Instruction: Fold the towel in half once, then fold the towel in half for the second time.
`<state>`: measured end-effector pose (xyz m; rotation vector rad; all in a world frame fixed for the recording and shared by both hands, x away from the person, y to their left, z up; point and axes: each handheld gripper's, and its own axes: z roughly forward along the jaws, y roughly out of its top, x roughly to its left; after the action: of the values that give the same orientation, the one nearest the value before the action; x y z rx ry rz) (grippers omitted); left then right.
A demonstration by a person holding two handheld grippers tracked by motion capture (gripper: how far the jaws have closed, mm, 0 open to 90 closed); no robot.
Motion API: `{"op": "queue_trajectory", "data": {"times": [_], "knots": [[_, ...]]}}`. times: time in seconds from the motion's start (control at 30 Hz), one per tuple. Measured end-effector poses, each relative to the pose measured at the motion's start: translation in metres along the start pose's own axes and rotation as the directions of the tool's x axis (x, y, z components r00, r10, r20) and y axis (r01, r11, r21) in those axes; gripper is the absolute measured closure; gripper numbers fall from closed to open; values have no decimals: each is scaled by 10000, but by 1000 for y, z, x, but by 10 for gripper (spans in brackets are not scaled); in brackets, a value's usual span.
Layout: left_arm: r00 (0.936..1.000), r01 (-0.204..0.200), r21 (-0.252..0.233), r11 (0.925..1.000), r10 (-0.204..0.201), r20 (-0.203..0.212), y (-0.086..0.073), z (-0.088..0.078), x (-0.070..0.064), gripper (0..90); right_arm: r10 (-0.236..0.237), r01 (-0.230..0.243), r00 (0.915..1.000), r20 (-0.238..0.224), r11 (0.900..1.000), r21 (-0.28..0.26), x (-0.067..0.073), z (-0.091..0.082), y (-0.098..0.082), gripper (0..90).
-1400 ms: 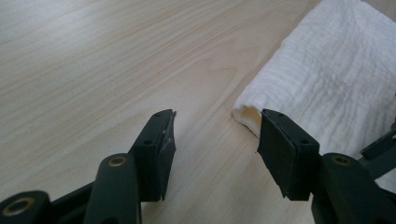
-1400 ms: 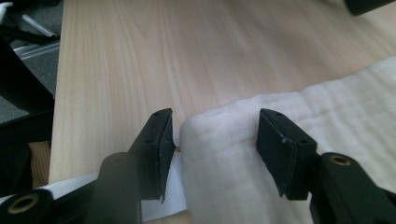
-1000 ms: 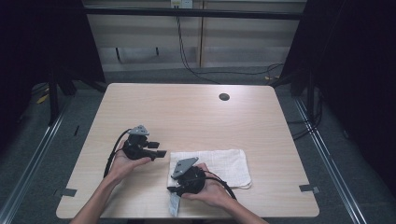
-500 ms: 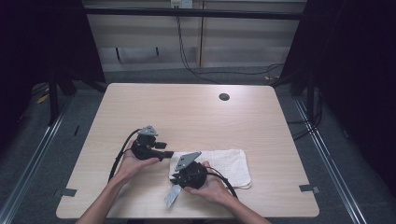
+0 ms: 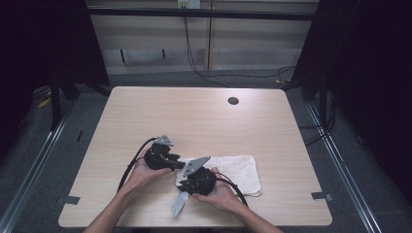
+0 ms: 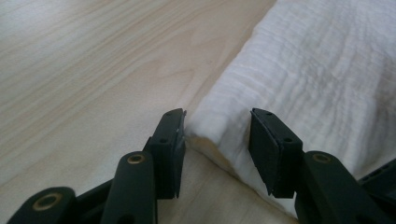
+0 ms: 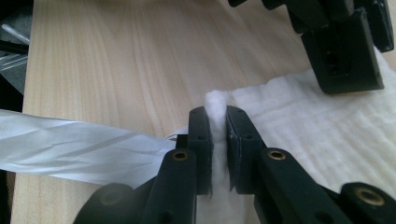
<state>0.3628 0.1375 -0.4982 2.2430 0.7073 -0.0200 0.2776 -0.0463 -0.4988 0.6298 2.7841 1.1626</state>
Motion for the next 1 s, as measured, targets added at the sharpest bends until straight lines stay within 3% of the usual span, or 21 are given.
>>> {"op": "queue_trajectory", "data": {"times": [0.17,0.27,0.33,0.43,1.0], "knots": [[9995,-321,-3,9995,321,-61,-2,0,-1,700,85,-85,10000,-7,10000,20,1,0,0,815],[9986,-430,-5,9991,430,306,-2,2,-2,831,171,-171,9998,-29,9998,50,0,0,1,818],[9983,-362,-16,9993,363,452,-2,1,-3,845,205,-204,9997,-93,9998,84,0,0,1,820],[9980,77,-319,9995,-57,634,-2,-3,0,852,365,-365,9992,-150,9993,16,0,-1,0,823],[9928,551,-901,9944,-450,1110,-5,-20,5,854,660,-683,9974,-293,9942,-825,4,-12,7,827]]}}
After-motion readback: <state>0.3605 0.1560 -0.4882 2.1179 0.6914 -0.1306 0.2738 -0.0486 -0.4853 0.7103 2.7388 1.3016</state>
